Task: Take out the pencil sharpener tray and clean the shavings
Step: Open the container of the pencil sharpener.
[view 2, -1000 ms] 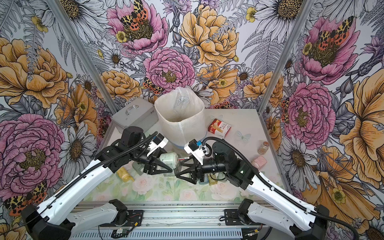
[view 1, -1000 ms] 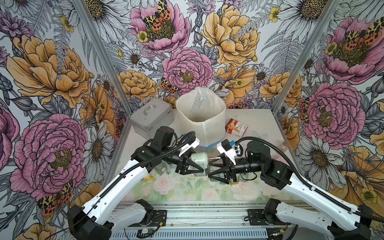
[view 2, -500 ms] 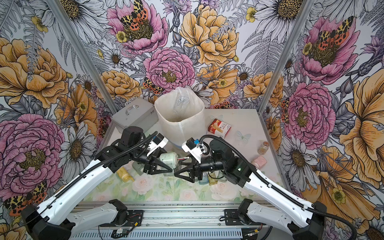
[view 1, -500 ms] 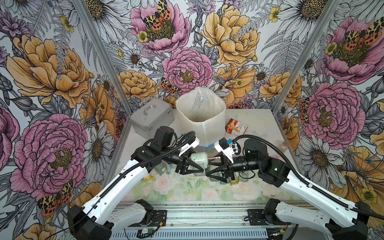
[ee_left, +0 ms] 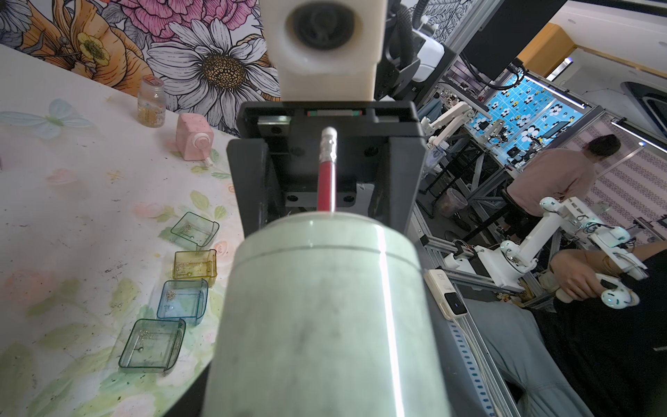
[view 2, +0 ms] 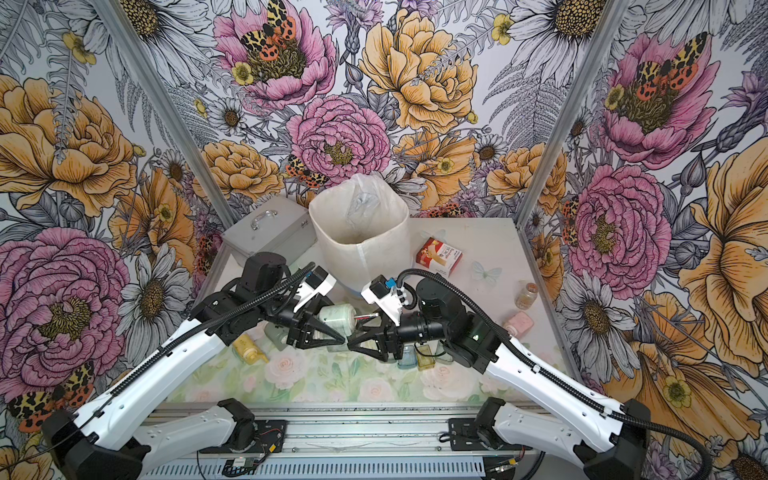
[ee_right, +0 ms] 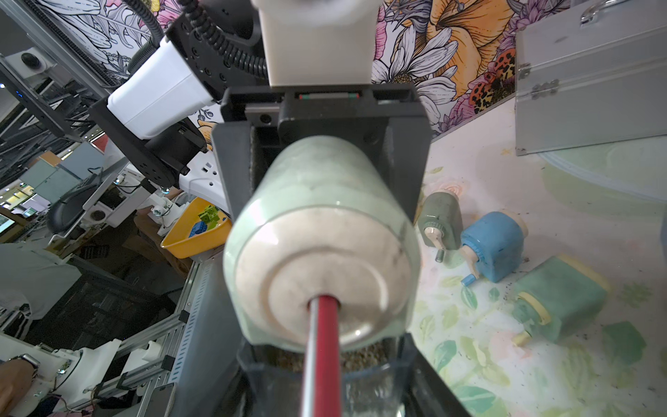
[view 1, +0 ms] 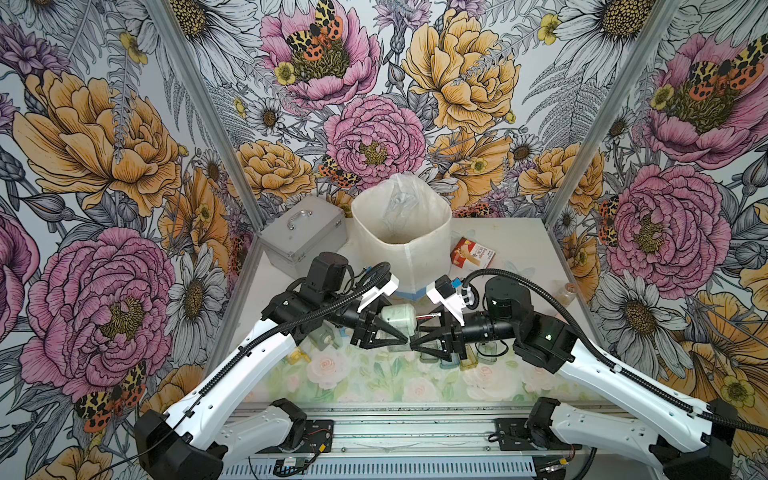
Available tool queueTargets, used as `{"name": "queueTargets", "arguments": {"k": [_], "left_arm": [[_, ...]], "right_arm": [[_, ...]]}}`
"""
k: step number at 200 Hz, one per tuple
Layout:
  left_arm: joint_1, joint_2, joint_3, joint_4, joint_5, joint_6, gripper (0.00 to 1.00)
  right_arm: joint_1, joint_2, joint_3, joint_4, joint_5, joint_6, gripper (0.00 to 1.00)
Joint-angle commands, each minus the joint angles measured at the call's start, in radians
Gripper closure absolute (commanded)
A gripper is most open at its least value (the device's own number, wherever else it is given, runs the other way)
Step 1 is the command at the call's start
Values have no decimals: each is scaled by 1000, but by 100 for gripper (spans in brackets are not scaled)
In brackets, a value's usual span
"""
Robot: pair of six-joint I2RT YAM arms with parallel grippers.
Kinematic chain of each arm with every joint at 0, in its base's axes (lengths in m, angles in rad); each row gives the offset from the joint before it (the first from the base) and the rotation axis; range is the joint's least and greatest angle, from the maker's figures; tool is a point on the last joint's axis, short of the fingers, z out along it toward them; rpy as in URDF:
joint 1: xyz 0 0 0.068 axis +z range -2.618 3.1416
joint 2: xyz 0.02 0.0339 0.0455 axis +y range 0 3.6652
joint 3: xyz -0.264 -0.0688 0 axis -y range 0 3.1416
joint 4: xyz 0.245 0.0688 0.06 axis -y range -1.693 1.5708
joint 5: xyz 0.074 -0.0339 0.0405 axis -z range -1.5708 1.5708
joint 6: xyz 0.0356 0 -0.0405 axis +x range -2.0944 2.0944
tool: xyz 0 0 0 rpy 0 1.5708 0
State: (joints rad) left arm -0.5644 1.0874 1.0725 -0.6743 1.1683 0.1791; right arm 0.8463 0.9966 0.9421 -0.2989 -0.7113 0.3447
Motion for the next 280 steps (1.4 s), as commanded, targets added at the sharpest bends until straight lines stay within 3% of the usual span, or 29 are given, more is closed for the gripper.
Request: {"name": "queueTargets", "arguments": {"k": [1,93,163,226,280], "left_arm": [[9,-6,35,36,8,12,100],[26,-39,32,36,-28,15,100],[94,-87,41,36,-70,25,100],[171,-127,37,72,-196,-5,100],[232,-230,-37,224,-484,-89,100]], "right_arm": [[8,-17,27,33,17,7,48],[-48,-99,-4,29,31,46,53],[-160,-130,-8,12,9,54,53],[-182,-124,-2,12,1,61,53],[-200,-73,53,11,-10,61,53]]}}
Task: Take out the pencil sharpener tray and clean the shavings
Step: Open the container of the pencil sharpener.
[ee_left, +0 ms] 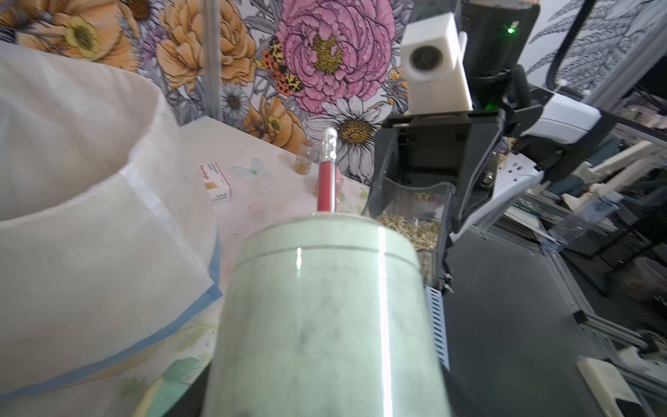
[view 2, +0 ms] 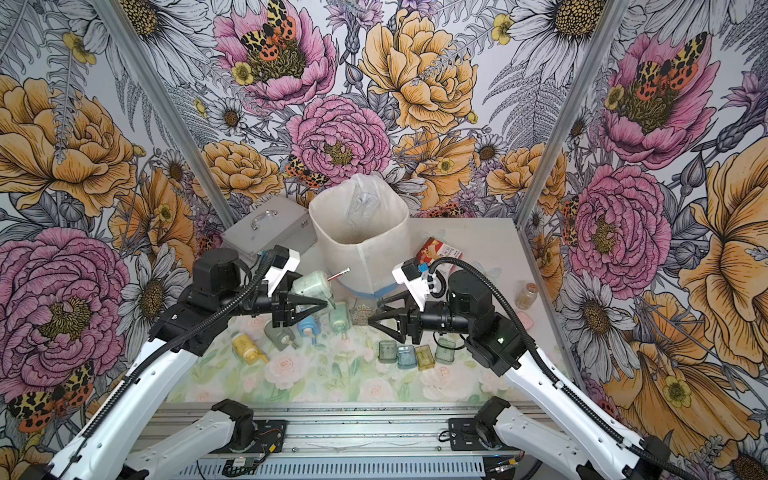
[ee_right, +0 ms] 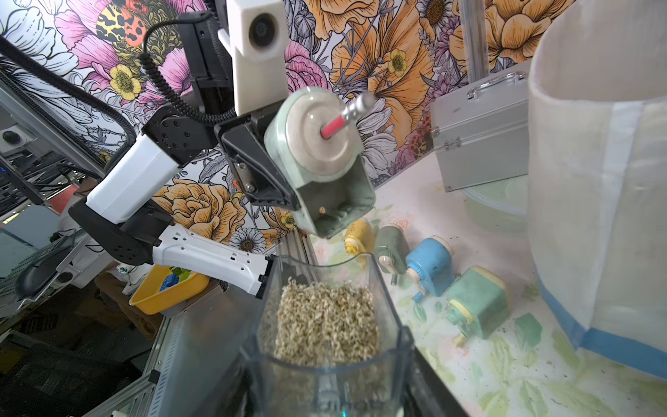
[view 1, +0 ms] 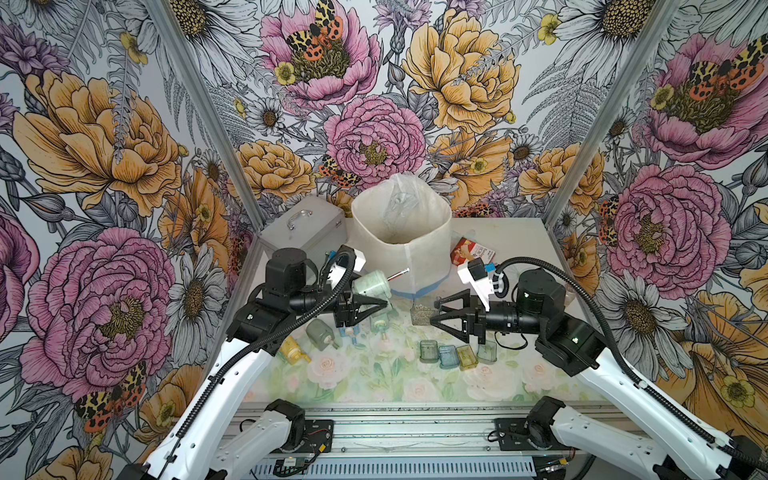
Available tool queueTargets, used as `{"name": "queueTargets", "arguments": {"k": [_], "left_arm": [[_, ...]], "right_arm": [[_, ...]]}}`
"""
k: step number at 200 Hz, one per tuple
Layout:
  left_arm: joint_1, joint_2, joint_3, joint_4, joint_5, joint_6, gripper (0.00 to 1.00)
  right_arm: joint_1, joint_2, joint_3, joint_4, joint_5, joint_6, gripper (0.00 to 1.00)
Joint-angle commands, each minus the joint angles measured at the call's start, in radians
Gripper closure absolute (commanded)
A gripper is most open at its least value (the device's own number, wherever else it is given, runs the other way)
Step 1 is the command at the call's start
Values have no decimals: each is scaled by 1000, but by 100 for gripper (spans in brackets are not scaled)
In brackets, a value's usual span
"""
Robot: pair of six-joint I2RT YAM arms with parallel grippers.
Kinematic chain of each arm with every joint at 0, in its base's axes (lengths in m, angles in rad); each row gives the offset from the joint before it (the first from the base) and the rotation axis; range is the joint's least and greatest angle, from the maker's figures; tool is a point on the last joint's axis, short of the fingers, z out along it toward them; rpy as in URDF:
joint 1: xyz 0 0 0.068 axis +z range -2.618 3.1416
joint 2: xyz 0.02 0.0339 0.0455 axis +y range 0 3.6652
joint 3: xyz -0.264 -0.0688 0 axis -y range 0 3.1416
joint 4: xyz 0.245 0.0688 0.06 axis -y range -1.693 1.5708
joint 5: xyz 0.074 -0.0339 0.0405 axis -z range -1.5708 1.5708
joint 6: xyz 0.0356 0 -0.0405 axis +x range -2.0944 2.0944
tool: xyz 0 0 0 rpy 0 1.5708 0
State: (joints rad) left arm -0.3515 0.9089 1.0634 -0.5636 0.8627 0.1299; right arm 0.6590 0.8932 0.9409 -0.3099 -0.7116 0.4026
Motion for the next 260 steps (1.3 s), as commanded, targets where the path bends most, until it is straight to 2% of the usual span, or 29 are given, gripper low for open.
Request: {"name": "queueTargets", "arguments": {"k": [1,27,102,125,142,200,260], "left_arm": [[19,-53,-29,115,-184,-39,100],[25,-86,-57,149,-329,-55,100],[54,-79,-78,168,-636,-108,100],[61,-80,-88,165,-825,-138,100],[79,-95,-98,167,-921,-160,100],[135,-81,-113,182,-922,-203,100],[140,-61,-115,182,-921,-217,100]], "right_arm": [[-12,33,55,23,-10,2,53],[-22,87,95,22,-23,8,53],[-33,227,247,22,-24,3,55],[-39,268,286,22,-24,4,56],[-43,295,315,22,-23,7,56],[-54,407,440,20,-19,52,56],[-71,530,574,14,-19,167,57]]}}
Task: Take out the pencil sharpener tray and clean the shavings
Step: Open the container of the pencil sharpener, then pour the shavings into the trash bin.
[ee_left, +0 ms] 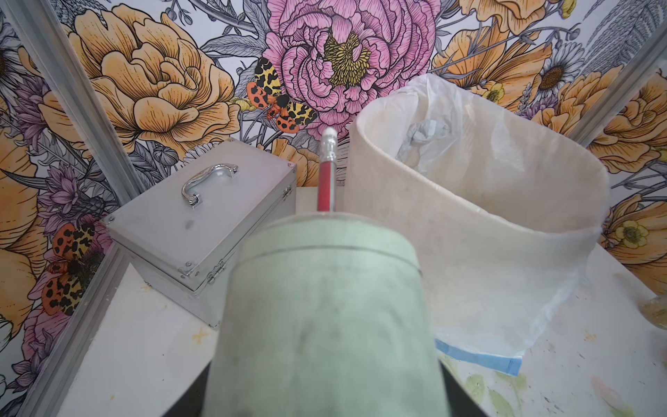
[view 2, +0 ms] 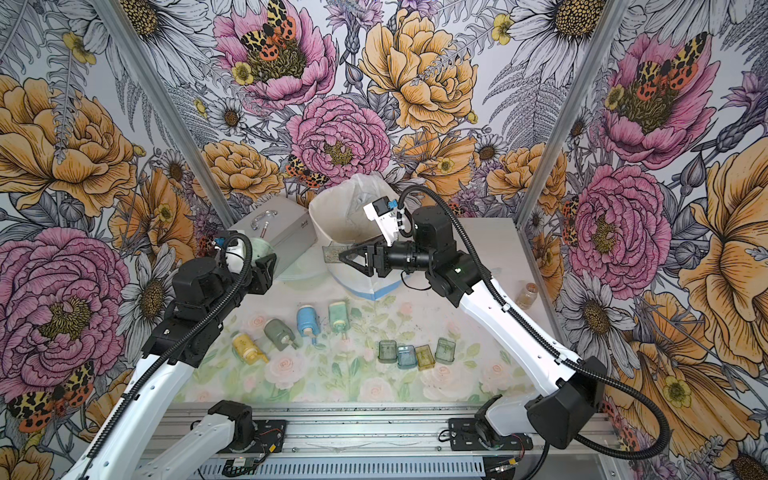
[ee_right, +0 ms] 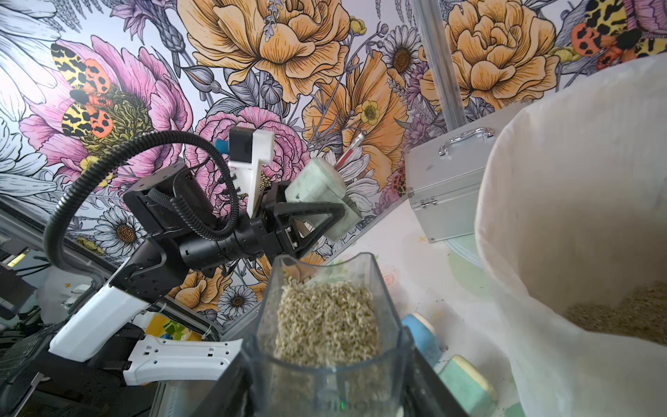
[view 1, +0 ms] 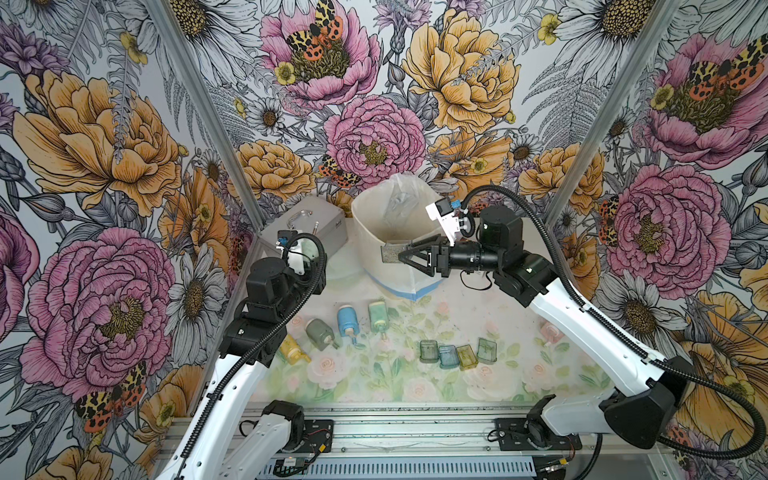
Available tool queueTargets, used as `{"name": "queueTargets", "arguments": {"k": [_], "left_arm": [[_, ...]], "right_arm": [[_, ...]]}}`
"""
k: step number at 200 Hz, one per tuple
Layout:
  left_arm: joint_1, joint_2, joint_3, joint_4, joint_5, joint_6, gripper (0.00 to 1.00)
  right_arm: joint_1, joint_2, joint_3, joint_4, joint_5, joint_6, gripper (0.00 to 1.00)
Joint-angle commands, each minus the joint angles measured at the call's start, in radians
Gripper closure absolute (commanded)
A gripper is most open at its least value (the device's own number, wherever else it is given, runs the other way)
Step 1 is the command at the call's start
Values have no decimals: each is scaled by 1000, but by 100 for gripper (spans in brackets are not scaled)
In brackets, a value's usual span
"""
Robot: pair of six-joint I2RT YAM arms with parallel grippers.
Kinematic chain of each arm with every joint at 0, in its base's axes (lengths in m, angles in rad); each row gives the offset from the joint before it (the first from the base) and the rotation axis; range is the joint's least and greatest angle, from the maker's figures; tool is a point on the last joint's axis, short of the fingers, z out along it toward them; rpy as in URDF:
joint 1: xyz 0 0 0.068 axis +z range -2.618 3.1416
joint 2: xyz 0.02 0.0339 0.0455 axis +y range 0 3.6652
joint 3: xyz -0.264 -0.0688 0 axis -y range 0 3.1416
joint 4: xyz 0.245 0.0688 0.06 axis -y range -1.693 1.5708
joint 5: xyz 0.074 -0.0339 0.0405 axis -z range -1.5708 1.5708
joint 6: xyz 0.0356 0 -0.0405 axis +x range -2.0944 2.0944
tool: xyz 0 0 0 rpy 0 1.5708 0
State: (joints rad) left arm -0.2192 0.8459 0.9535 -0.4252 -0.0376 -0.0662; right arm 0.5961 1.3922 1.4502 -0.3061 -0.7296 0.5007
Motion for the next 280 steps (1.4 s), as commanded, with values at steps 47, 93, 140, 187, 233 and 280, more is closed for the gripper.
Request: {"name": "queueTargets", "arguments": {"k": [47,93,140,187,233,280], "left_arm": [[8,12,-3,42,-9,-29,100],[8,15,-3,38,-4,-29,100],[8,22,0,37,11,-29,100],[8,24,1,36,19,-29,100],[8,25,2,37,38,-32,100],[9,35,1,36,41,-31,100]], "right_arm": [[-21,115,167,-4,-11,196,57],[-32,177,227,-12,-21,311,58],[-55,217,256,-14,-43,438,58],[-69,240,263,-14,-61,537,58],[-84,295,326,-14,-77,656,58],[-83,323,356,-13,-13,765,59]]}}
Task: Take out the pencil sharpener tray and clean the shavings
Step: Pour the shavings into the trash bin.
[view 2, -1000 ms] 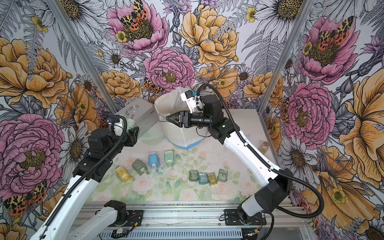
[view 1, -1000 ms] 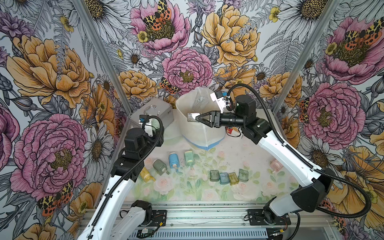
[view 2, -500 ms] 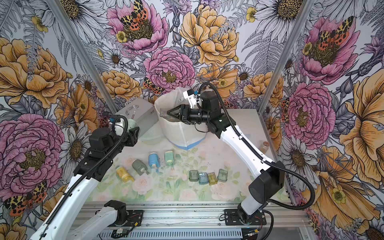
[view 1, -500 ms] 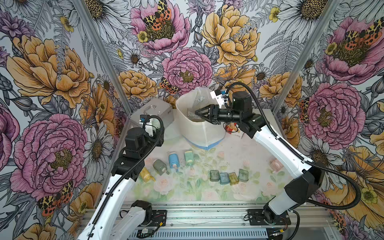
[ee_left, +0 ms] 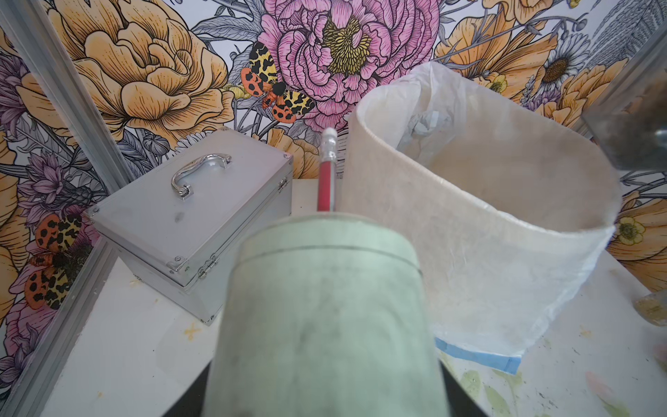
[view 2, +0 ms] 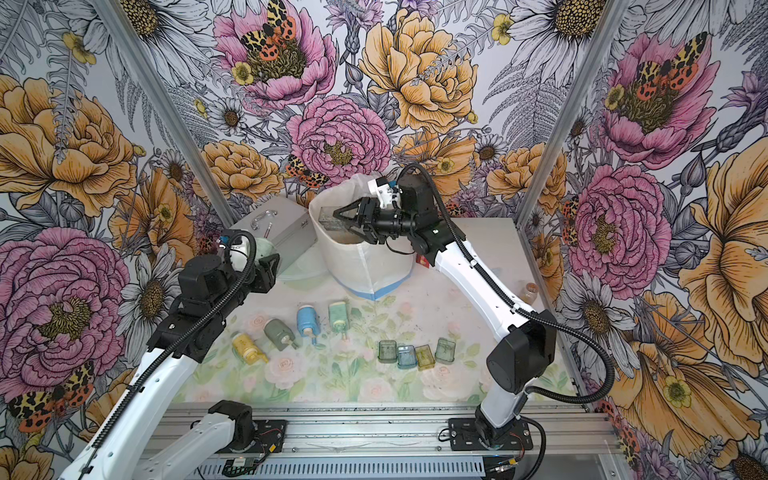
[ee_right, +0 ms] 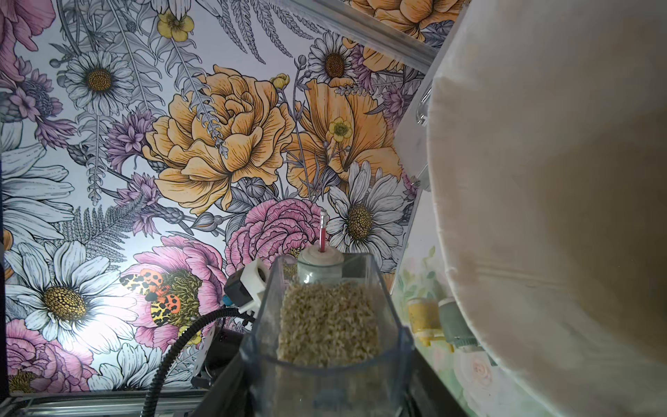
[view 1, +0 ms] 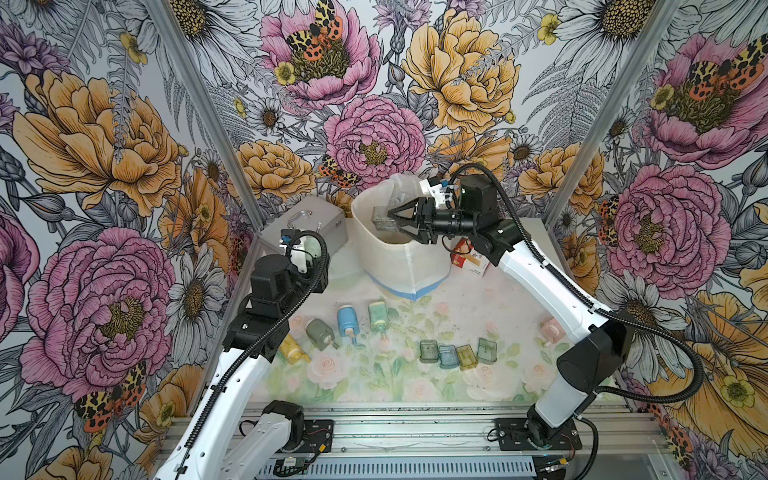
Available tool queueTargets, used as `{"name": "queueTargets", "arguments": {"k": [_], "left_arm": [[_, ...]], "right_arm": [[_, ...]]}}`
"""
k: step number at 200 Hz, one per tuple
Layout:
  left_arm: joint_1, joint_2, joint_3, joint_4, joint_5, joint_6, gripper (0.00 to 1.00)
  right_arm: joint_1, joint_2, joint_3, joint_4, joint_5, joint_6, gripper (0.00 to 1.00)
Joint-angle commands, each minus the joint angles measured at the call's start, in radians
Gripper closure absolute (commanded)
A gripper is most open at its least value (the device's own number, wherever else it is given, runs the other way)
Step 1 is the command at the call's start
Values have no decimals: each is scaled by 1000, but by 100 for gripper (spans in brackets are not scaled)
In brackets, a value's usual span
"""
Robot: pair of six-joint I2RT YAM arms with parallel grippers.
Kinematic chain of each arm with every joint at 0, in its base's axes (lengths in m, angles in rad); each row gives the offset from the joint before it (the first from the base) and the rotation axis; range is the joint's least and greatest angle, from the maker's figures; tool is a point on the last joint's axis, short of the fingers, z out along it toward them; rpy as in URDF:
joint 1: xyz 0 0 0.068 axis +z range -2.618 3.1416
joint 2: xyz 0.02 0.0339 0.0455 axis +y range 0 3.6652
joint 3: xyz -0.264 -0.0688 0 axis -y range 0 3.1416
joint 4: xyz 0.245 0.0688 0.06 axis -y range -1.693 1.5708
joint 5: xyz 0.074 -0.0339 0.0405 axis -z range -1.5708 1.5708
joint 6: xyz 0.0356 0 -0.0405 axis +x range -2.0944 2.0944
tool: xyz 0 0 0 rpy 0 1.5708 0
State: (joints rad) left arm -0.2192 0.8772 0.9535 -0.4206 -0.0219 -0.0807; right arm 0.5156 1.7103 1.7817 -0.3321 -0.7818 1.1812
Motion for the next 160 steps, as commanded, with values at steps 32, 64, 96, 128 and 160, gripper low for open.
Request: {"name": "queueTargets", "arguments": {"k": [32,64,96,128,160], "left_arm": [[10,8,1,31,28,-19,100],[9,16,1,32,34,-21,100],[9,18,-1,31,31,-20,100],[9,35,-1,31,40,-21,100],[6,50,1,32,43,-15,100]], "right_arm": [[-1,9,51,15,102,144,59],[7,3,46,23,141,187,59],[10,-11,-8,106,182,291,60],[28,-24,-38,164,247,381,60],[71,-34,-67,227,312,475,61]]}}
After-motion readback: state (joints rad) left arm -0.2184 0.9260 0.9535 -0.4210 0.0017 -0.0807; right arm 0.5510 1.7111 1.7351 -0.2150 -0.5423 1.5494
